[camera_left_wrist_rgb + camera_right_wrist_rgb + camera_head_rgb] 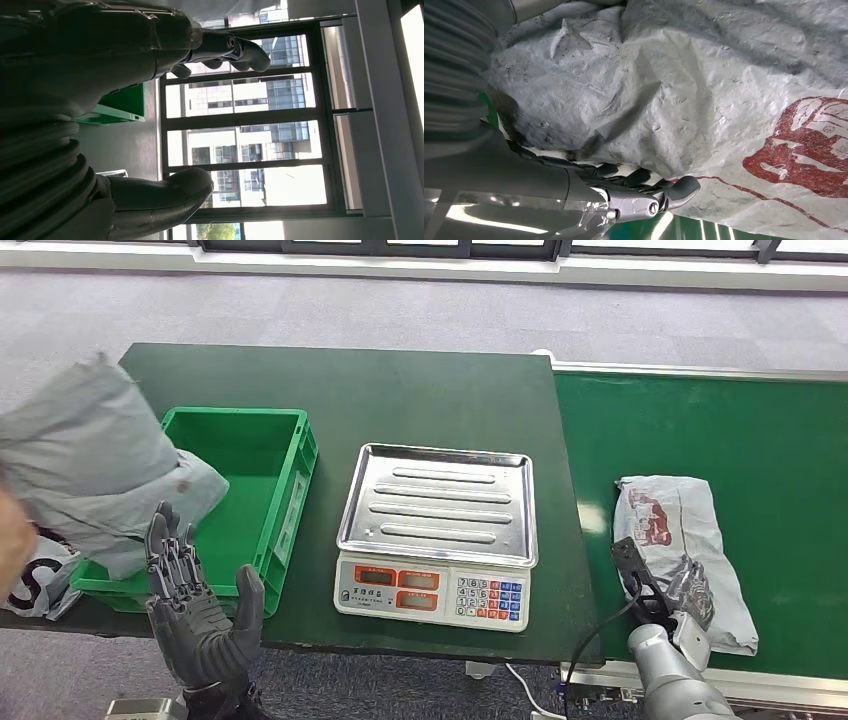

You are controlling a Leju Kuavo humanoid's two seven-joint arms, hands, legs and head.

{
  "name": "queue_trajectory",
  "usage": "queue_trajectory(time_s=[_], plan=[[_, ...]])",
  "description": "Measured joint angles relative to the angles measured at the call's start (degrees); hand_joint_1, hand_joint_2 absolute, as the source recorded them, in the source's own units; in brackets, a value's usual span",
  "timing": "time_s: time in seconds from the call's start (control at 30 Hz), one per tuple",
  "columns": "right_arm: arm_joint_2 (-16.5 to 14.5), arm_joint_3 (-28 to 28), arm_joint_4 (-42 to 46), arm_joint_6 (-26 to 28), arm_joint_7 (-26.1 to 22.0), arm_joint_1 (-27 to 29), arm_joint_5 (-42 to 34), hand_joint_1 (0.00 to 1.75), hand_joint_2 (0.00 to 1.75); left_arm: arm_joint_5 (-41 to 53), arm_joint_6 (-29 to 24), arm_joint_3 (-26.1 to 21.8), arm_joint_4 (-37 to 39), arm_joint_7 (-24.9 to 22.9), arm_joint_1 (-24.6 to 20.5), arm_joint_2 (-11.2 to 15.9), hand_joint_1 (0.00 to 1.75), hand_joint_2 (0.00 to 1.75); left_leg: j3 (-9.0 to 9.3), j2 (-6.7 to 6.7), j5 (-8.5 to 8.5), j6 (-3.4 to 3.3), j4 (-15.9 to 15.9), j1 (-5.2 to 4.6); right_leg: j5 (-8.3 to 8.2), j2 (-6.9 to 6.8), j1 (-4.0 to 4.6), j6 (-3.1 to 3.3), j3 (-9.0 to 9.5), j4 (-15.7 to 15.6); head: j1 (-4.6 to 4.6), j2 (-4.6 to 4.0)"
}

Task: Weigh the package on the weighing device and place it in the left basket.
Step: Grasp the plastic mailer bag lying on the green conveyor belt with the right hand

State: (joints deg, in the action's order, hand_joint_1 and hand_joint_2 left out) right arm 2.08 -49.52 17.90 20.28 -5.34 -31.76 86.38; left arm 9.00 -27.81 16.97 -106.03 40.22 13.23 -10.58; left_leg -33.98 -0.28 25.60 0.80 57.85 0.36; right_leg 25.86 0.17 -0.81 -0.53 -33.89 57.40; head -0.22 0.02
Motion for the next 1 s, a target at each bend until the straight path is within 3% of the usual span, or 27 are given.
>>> queue_trajectory(time_s=[0.07,0.2,0.3,0.67,0.77,0.9,1.0], plan=[[0.0,0.1,0.0,0.0,-0.03,0.02,0.0,0.14,1.75,0.0,0.02,-0.01,0.0,0.0,0.0,0.0,0.0,1.75,0.01,0.0,0.0,-0.01,0.0,0.0,0.0,0.0,0.0,0.0,0.01,-0.01,0.0,0.0],[0.0,0.29,0.0,0.01,-0.04,0.1,0.0,1.4,1.75,0.0,0.03,-0.01,0.0,0.0,0.0,0.0,0.0,1.75,0.01,0.0,0.02,-0.03,0.0,0.0,0.0,-0.01,0.0,-0.01,0.03,-0.02,0.0,0.0],[0.0,0.35,0.0,0.09,-0.12,0.43,0.0,1.75,1.75,0.0,0.06,-0.01,0.0,0.0,0.0,0.0,0.0,1.75,0.0,-0.01,0.03,-0.05,0.0,-0.01,0.01,-0.03,-0.01,-0.01,0.03,-0.02,0.0,0.0],[-0.02,0.41,0.26,7.57,-4.24,0.97,-4.16,1.75,1.75,0.4,0.73,-0.09,0.0,0.0,0.0,-0.28,0.0,1.75,-0.02,-0.02,0.07,-0.08,0.0,-0.01,0.06,-0.03,-0.01,-0.07,0.0,-0.01,0.0,0.0],[-0.56,-0.06,2.58,14.46,-10.17,1.61,-9.41,1.75,1.75,0.69,0.6,-0.11,0.05,0.0,0.02,-0.48,0.0,1.75,-0.1,-0.07,0.07,-0.09,0.0,-0.02,0.08,-0.07,-0.02,-0.09,-0.01,0.0,0.01,-0.01],[-4.77,-4.63,14.65,19.54,-24.46,1.81,-14.99,1.75,1.75,0.87,-0.57,-0.11,0.15,0.0,0.2,-0.75,0.0,1.75,-0.14,-0.05,0.08,-0.06,0.0,-0.04,0.08,-0.03,-0.02,-0.09,-0.13,0.04,-0.01,0.0],[-7.3,-7.19,21.29,19.76,-26.68,1.42,-15.59,1.75,1.75,0.84,-1.25,-0.1,0.15,0.0,0.27,-0.77,0.0,1.75,-0.13,-0.12,0.08,-0.06,0.0,-0.03,0.11,-0.1,-0.01,-0.11,-0.11,0.03,-0.01,0.0]])
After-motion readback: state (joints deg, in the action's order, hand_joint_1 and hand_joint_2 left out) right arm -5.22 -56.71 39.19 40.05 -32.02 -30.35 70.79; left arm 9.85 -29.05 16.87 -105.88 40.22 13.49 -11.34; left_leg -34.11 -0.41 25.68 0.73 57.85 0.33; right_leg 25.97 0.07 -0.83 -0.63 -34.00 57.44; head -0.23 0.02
